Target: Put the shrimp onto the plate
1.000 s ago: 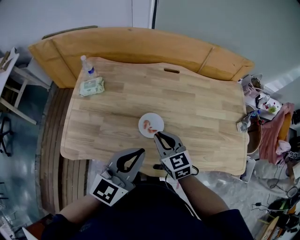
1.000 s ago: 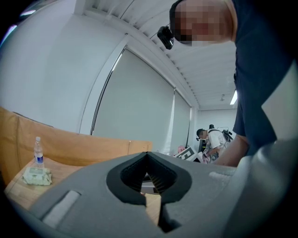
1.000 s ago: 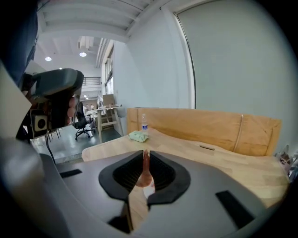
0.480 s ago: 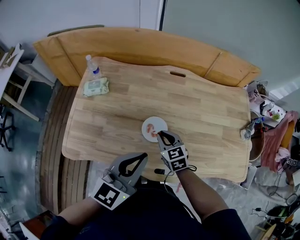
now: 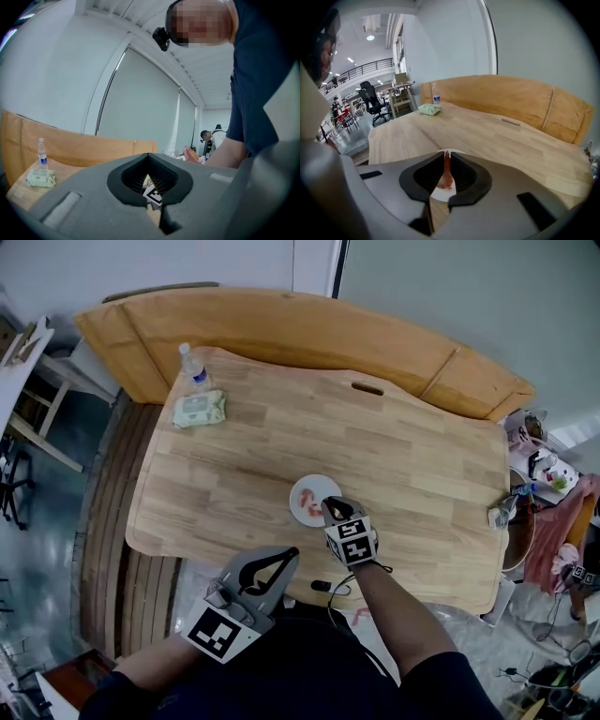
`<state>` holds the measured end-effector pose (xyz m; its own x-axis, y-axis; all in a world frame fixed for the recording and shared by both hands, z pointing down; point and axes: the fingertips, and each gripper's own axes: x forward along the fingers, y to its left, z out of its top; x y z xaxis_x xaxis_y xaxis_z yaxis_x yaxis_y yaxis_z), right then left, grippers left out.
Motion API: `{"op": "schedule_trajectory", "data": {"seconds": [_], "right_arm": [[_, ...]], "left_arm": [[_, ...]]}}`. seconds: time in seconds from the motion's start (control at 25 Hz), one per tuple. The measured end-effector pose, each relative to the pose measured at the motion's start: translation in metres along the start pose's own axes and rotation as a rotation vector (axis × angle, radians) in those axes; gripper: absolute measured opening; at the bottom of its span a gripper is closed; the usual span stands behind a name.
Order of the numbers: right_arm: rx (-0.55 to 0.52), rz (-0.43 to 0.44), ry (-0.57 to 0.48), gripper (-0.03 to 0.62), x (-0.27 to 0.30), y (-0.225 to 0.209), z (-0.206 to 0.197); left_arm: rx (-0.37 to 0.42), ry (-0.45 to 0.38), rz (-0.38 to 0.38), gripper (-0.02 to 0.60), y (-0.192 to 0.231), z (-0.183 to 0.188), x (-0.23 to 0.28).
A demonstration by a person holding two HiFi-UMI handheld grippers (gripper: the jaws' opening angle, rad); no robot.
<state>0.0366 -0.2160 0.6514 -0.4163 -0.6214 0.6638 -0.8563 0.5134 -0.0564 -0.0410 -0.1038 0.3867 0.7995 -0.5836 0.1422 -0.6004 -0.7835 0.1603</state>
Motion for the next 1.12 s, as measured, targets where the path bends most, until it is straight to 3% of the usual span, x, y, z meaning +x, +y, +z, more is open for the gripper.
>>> {"op": "schedule_trajectory", "data": {"seconds": [0.52, 1.12], "right_arm": [[-0.035, 0.014, 0.173, 0.049, 0.057, -0.013, -0.033], [-0.079, 0.009, 0.282, 0.051, 0.083, -0.021, -0.052]], "left_arm": [[-0.002, 0.027, 0.037, 0.005, 0.01, -0.007, -0.002], [-0.005, 0.056, 0.066, 0.005, 0.016, -0.013, -0.005]]}}
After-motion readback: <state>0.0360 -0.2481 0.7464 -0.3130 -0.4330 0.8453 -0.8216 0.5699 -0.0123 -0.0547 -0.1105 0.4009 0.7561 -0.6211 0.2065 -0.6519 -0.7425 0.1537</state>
